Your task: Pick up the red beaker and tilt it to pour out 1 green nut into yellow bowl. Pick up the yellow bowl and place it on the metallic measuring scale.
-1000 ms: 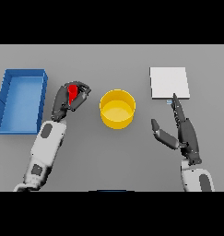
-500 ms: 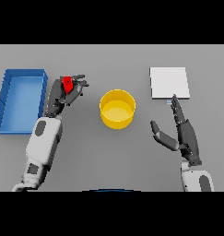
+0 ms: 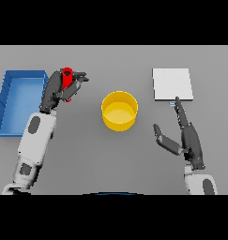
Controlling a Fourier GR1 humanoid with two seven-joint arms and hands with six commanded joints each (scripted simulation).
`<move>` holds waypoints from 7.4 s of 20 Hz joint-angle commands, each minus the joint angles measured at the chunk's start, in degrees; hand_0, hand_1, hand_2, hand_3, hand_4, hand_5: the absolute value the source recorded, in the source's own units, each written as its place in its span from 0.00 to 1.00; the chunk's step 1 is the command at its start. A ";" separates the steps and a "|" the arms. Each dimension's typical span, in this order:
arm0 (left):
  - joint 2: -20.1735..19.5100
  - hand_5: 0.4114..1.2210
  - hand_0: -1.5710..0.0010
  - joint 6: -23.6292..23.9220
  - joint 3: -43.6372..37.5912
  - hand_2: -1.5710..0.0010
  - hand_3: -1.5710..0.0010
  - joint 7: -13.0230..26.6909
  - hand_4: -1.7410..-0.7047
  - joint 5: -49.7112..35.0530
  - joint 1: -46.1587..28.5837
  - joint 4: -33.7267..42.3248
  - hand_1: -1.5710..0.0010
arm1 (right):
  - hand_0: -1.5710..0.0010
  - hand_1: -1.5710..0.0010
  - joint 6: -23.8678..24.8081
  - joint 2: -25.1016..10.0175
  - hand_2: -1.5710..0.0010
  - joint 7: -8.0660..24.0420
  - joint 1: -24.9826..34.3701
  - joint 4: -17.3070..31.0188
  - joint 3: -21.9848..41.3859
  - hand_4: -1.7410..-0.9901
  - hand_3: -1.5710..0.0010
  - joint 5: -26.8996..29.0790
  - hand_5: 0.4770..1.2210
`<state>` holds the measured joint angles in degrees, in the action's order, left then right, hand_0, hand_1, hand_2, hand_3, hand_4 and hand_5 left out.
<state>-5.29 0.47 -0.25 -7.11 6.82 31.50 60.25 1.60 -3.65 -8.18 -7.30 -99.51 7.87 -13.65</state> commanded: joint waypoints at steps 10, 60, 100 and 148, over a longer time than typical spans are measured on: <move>-8.48 0.89 0.00 -5.29 15.20 0.00 0.00 9.03 0.00 20.14 7.48 2.79 0.00 | 1.00 1.00 -0.27 -0.10 1.00 2.86 0.83 -0.45 0.51 0.75 1.00 -0.73 0.26; -16.59 1.00 0.00 -17.31 48.64 0.00 0.00 -4.47 0.02 67.20 61.59 -26.93 0.00 | 1.00 1.00 0.09 2.79 1.00 1.88 0.82 0.32 0.35 0.85 1.00 1.56 0.11; -26.56 0.29 0.75 -10.92 -2.36 0.79 0.78 37.37 0.84 2.68 -4.46 6.96 0.78 | 1.00 1.00 -1.11 0.42 1.00 -0.92 2.19 2.84 0.54 0.78 1.00 0.84 0.26; -25.96 0.37 1.00 -9.25 -2.33 1.00 1.00 30.25 0.92 3.53 -6.28 8.59 1.00 | 0.88 0.88 -27.02 -13.21 0.88 -2.77 47.39 36.99 32.10 0.58 0.86 -37.60 0.56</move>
<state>-31.24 -8.79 -2.57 23.09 10.34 25.23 68.84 -25.43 -16.84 -11.01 40.09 -62.52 39.98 -51.25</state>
